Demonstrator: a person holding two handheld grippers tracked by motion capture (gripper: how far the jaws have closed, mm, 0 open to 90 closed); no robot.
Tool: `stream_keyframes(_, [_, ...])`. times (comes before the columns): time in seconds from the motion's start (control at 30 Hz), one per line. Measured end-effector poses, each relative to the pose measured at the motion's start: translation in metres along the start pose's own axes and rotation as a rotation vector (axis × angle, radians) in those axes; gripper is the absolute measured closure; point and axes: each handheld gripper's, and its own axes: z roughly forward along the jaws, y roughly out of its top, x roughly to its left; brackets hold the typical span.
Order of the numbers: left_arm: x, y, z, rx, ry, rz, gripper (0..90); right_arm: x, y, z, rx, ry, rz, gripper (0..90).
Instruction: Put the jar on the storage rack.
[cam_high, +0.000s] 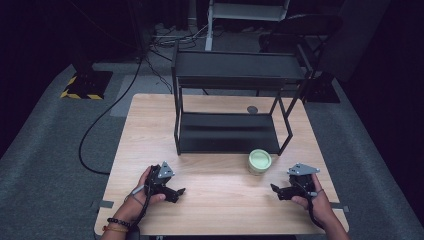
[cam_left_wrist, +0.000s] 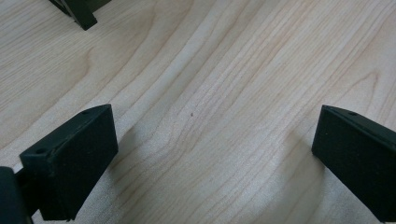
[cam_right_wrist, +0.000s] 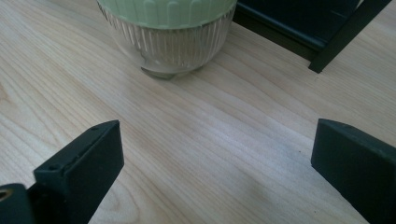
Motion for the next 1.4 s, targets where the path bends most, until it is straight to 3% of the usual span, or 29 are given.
stream_keyframes(0.73, [0.0,0.0,0.0,0.0,0.0,0.0,0.1,0.01,0.031,0.019,-0.013,0.02,-0.028,2.5])
stream_keyframes(1.4, [0.0,0.0,0.0,0.0,0.0,0.0,0.1,0.016,0.045,0.035,-0.004,0.034,-0.039,2.5])
